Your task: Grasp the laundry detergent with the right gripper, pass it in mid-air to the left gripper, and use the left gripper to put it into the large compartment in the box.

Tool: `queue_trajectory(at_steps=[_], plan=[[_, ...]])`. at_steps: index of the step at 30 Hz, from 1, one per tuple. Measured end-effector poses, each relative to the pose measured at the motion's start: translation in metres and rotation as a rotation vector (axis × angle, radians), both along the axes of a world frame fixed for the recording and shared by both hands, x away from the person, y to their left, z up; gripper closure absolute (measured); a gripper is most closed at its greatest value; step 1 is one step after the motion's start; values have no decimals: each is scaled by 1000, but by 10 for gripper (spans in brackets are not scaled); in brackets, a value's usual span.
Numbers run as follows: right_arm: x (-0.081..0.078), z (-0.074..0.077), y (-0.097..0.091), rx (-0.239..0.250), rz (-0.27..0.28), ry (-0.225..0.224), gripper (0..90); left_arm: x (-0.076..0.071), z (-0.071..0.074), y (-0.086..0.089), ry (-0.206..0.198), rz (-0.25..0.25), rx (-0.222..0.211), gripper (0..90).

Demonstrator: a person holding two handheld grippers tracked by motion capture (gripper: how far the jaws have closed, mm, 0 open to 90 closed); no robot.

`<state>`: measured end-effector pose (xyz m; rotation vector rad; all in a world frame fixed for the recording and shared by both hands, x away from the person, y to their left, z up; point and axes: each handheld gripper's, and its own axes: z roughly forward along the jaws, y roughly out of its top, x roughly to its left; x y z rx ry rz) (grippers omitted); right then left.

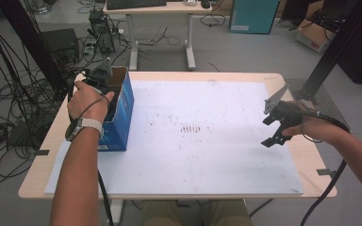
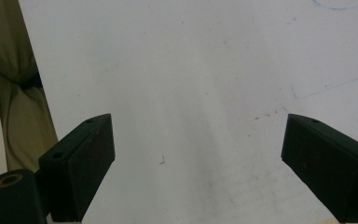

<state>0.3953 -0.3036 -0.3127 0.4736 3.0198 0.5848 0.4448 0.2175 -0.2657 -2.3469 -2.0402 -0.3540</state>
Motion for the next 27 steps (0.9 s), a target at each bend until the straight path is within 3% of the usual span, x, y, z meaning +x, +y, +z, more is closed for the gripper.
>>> queue_trajectory(at_steps=[27], plan=[[0, -2, 0, 7, -4, 8, 95, 1, -1, -1, -5, -12, 2, 377]])
